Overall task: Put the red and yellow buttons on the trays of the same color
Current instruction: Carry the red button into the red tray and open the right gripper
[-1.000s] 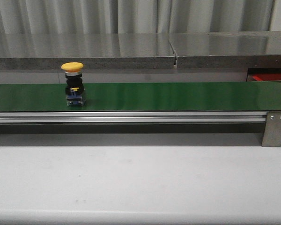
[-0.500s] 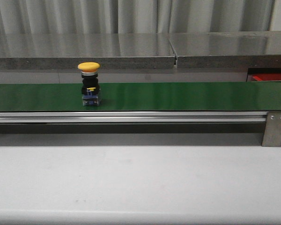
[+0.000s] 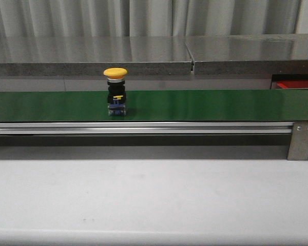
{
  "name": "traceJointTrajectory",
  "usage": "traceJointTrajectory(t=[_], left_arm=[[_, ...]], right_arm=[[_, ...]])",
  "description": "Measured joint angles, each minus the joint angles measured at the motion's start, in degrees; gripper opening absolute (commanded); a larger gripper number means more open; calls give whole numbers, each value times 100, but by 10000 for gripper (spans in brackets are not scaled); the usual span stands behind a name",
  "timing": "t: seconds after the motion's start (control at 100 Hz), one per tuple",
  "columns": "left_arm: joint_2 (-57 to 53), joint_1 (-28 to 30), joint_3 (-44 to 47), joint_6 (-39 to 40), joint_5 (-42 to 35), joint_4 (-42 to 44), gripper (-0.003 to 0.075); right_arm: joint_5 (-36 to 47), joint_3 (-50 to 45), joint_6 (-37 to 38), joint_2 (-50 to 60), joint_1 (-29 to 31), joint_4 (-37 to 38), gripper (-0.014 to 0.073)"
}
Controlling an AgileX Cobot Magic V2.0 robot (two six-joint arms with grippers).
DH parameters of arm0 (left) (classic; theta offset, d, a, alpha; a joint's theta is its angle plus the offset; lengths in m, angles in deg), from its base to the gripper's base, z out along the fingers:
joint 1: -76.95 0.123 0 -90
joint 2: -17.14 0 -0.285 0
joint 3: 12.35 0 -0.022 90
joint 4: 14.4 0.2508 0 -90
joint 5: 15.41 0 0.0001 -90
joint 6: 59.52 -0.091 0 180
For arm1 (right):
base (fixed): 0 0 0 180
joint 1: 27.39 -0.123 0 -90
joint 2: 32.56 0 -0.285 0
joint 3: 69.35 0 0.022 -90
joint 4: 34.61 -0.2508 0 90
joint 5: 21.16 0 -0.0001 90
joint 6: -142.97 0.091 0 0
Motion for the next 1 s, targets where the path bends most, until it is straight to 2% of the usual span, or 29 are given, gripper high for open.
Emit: traceJointTrajectory(t=[0.45,0.56,0.65,0.75,0.82,0.87,1.0], left_arm=[[0,0,0,0,0,0,-20],[0,0,0,0,0,0,-20],[0,0,0,0,0,0,-20],[0,0,0,0,0,0,-20],[0,0,0,0,0,0,-20],[0,0,0,0,0,0,-20],[0,0,0,0,0,0,-20]], right_arm=[[198,0,0,-128,0,-82,99],[198,0,0,-208,24,-95,121],[228,11,0,-241,36,-129,218],[237,11,0,-244,36,-142,420],[225,11,0,-254,36,-142,523],[217,11,0,-266,36,-142,553],[217,11,0,-244,45,-142,549]])
